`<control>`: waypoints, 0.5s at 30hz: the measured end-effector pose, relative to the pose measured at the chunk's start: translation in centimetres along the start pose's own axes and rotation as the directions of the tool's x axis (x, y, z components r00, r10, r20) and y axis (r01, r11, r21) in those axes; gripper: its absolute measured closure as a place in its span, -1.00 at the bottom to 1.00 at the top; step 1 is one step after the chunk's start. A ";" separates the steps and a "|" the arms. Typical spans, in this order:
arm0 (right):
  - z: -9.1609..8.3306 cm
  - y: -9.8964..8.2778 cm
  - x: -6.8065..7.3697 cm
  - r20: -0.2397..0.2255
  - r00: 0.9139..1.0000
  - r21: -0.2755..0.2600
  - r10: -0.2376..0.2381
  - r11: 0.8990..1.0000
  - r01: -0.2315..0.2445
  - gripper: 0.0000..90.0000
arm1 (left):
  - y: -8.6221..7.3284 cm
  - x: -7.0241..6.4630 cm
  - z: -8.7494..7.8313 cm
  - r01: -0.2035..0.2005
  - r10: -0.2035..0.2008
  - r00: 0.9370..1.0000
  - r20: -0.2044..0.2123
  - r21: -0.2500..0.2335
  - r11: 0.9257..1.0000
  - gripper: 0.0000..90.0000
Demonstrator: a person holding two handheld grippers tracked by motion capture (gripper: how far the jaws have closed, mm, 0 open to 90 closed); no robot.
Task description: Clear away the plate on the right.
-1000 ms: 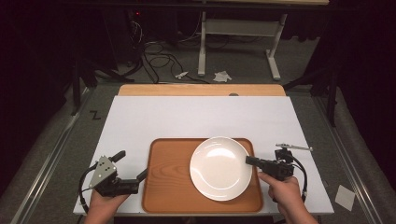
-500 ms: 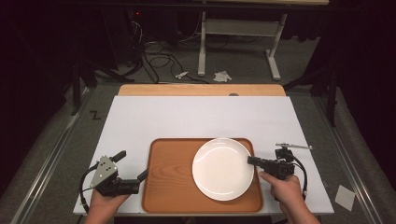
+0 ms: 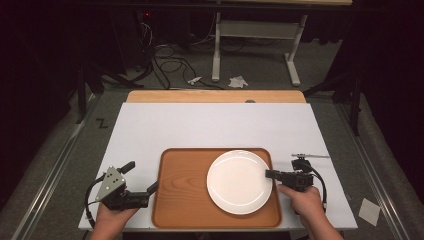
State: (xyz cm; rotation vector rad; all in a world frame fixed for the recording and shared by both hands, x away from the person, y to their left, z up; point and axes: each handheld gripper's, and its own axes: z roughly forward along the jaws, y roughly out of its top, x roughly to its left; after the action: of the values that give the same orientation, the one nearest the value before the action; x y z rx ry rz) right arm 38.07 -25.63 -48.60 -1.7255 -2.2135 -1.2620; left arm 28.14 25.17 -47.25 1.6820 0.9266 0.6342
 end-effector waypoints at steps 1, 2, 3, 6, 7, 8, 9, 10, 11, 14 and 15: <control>0.1 0.0 -0.1 0.009 1.000 0.012 0.000 1.000 0.000 0.84 | 0.0 0.0 0.0 0.002 -0.002 1.000 0.000 0.001 1.000 -0.99; 0.2 0.0 -0.1 0.011 1.000 0.009 0.001 1.000 -0.001 0.84 | 0.0 0.1 0.0 0.002 -0.002 1.000 -0.001 0.004 1.000 -0.99; 0.2 0.0 -0.1 0.011 1.000 0.009 0.001 1.000 -0.001 0.84 | 0.0 0.1 0.0 0.002 -0.002 1.000 -0.001 0.004 1.000 -0.99; 0.3 0.0 -0.1 0.028 1.000 0.022 -0.004 1.000 0.003 0.82 | 0.0 0.0 0.0 0.000 0.000 1.000 0.000 0.008 1.000 -0.99; 0.4 -0.1 -0.1 0.036 0.999 0.025 -0.010 1.000 0.009 0.81 | 0.0 0.0 0.0 0.000 0.000 1.000 0.000 0.009 1.000 -0.99; 0.4 -0.1 -0.1 0.043 0.999 0.032 -0.011 0.999 0.010 0.81 | 0.0 0.0 0.1 0.000 0.000 1.000 0.001 0.008 1.000 -0.99; 0.4 -0.1 -0.1 0.048 0.999 0.034 -0.010 0.999 0.008 0.80 | 0.0 0.0 0.1 -0.001 0.001 1.000 0.002 0.008 1.000 -0.99; 0.5 -0.1 0.0 0.060 0.998 0.037 -0.014 0.999 0.012 0.79 | 0.0 0.0 0.0 -0.002 0.002 1.000 0.002 0.008 1.000 -0.99; 0.5 -0.1 0.0 0.060 0.998 0.037 -0.014 0.999 0.012 0.79 | 0.0 0.0 0.1 -0.003 0.003 1.000 0.003 0.009 1.000 -0.99; 0.7 -0.1 0.2 0.091 0.995 0.053 -0.033 0.998 0.028 0.76 | 0.0 0.0 0.1 -0.001 0.001 1.000 0.004 0.009 1.000 -0.99; 0.7 -0.1 0.2 0.091 0.995 0.053 -0.033 0.998 0.028 0.76 | 0.0 0.0 0.1 -0.001 0.001 1.000 0.004 0.009 1.000 -0.99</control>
State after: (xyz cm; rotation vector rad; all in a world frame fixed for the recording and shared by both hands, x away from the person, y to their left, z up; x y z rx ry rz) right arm 38.21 -25.03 -49.04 -1.7720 -2.3099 -1.1420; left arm 28.19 25.11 -47.31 1.6914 0.9272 0.6279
